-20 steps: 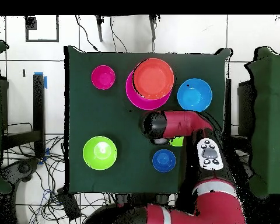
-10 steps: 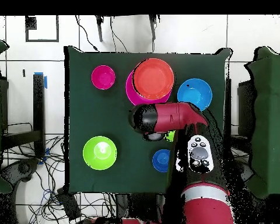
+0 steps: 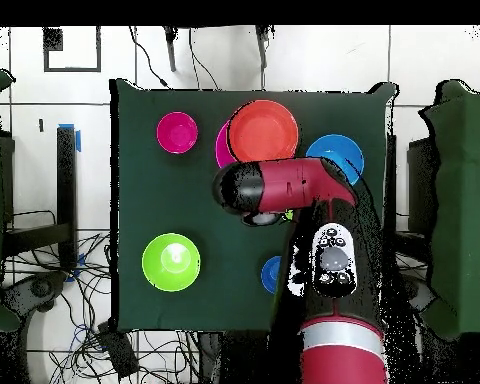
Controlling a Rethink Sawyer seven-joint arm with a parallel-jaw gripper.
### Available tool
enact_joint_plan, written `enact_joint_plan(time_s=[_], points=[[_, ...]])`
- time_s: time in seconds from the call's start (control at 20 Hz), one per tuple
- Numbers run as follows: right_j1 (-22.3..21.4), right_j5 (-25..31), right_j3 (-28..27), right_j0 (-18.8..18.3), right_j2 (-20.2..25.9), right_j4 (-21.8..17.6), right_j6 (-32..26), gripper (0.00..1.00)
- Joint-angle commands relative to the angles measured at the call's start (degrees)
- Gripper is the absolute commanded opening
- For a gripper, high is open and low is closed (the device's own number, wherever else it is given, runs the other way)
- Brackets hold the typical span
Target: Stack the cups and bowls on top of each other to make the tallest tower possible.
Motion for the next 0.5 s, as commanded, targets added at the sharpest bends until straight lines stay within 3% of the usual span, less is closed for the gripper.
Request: enact_joint_plan(time_s=[0.05,0.25,0.5], points=[[-1.8,6.9,-5.6,2.4,1.6,-0.9,1.4,0.00],[-4.4,3.8,-5.2,4.1,0.0,-2.7,1.8,0.00],[-3.4,3.9,-5.3,4.5,0.8,-0.5,3.3,0.00]])
